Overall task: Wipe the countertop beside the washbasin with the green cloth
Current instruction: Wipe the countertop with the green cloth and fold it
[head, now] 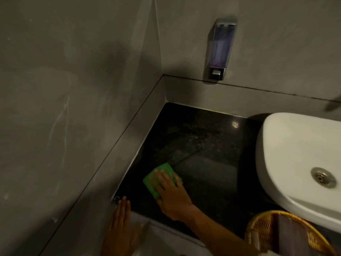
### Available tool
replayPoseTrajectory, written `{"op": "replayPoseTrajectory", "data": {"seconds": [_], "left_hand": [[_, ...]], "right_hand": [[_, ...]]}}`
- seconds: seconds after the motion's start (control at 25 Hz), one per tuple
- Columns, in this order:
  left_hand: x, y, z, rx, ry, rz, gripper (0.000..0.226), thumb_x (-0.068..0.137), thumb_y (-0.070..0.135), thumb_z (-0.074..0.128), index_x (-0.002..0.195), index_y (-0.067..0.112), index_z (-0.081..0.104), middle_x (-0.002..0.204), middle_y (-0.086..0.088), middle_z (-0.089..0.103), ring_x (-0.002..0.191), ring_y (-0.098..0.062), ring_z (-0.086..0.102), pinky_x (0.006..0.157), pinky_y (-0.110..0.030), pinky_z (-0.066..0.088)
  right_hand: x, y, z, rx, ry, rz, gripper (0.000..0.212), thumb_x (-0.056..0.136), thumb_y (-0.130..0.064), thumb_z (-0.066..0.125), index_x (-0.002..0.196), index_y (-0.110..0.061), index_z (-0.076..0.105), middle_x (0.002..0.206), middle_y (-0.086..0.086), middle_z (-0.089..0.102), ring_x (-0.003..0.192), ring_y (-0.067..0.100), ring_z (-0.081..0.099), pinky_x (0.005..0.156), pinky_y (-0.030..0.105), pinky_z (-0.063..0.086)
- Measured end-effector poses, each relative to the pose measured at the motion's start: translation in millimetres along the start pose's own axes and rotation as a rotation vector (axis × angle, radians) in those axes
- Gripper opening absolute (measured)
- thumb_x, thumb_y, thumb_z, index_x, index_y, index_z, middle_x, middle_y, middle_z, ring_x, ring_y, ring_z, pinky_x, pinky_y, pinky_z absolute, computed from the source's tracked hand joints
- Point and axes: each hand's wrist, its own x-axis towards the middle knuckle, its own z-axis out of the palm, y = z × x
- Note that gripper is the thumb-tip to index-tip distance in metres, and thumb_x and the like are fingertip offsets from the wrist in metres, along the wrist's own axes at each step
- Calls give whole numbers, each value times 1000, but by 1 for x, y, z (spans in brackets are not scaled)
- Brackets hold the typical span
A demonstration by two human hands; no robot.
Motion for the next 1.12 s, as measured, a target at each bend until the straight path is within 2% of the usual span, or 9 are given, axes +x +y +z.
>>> {"op": "replayPoseTrajectory", "data": {"seconds": [0.16,0.24,0.36,0.44,0.6,0.72,0.88,1.0,1.12], "left_hand": [[6,6,-12,-17,-46,-55,77,91,63,11,149,14,0,160,4,-12,145,-4,-12,114,-19,-2],[5,14,-9,-61,-44,-126,82,91,63,12,143,2,26,157,-11,17,146,-5,-4,116,-24,6],[15,31,-7,-132,31,-155,79,90,62,19,131,3,49,136,-21,53,134,-28,40,105,-47,36],[34,51,-8,-243,36,-188,69,89,60,28,124,9,59,126,-14,63,116,-33,57,93,-45,46],[67,89,-11,-447,-163,-318,41,91,50,43,116,24,63,112,-4,69,106,-26,61,86,-33,46],[80,98,-12,-550,-304,-508,47,86,62,44,108,28,67,105,-7,71,99,-29,64,78,-29,44],[87,90,-11,-698,-461,-596,43,80,54,62,91,13,72,82,-9,72,70,-21,67,63,-30,53],[86,94,-12,-1014,-479,-613,20,80,17,73,95,11,62,97,-17,66,74,-19,65,56,-29,55],[98,105,-19,-1123,-378,-518,20,80,10,71,89,19,56,100,-22,67,83,-28,67,70,-40,58]], "right_hand": [[-56,137,-33,-4,83,551,75,94,-38,33,150,-26,-15,161,15,10,148,37,11,118,52,2],[-66,147,-45,85,42,789,69,97,-44,31,153,-21,-3,163,14,3,149,34,5,119,53,6],[-63,52,-21,177,-138,575,83,89,-52,39,153,-22,-5,162,11,-15,149,30,-13,117,53,-6],[-69,-16,-6,270,-236,406,91,82,-53,43,152,-26,-9,158,6,-25,144,26,-27,112,52,-18],[-61,20,-49,665,-87,504,56,92,-33,49,145,-23,36,157,5,29,144,22,27,119,39,22],[-68,55,-75,716,-22,550,43,94,-33,56,132,-15,52,135,10,52,118,23,55,98,30,46],[-76,52,-62,631,-110,763,56,81,-45,69,120,-11,49,116,9,60,101,26,62,74,32,51],[-78,51,-49,806,-98,900,63,73,-44,78,117,-8,50,113,8,63,93,20,62,67,27,48],[-75,53,-48,1012,-7,991,61,70,-39,82,116,-9,57,116,11,65,94,19,63,73,27,54]]}}
